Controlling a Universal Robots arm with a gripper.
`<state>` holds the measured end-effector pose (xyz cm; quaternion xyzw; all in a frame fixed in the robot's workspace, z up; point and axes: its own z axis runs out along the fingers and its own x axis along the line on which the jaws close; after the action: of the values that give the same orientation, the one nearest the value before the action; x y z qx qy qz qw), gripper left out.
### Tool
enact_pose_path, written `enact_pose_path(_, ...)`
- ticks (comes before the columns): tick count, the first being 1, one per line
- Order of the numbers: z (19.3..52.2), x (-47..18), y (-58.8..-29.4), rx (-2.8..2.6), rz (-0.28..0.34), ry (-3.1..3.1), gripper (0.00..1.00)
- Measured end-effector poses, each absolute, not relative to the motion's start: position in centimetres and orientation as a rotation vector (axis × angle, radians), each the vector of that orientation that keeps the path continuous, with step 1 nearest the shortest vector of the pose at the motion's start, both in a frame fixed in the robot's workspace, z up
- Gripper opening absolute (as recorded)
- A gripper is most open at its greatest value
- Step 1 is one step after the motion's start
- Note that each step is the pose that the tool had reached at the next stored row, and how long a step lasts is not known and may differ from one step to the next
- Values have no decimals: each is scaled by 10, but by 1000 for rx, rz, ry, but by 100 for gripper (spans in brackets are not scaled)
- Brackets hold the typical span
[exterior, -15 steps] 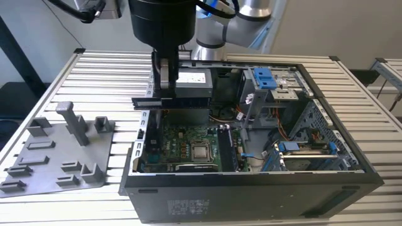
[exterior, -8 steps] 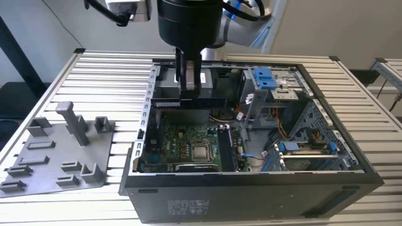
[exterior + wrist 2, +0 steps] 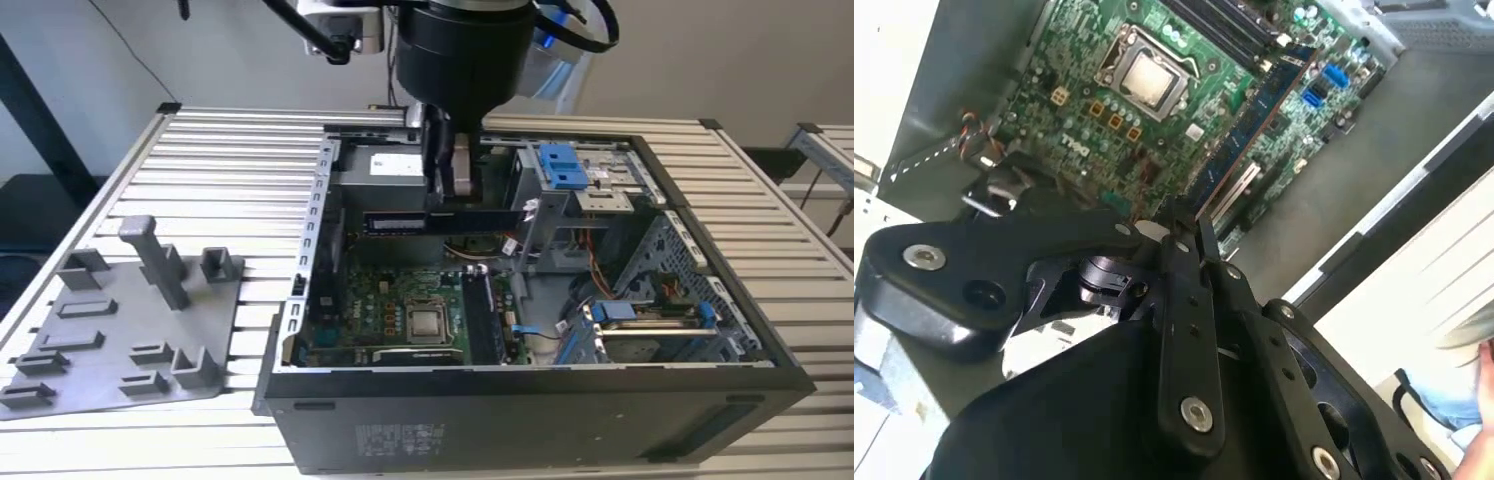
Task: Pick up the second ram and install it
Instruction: 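Pick up the second ram and move it above second insertion slot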
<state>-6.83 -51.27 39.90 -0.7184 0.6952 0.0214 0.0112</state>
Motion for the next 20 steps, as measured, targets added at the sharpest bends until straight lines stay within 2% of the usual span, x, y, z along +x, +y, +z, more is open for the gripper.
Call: enact_pose_path(20, 394, -1, -513, -2239, 72, 2166, 14)
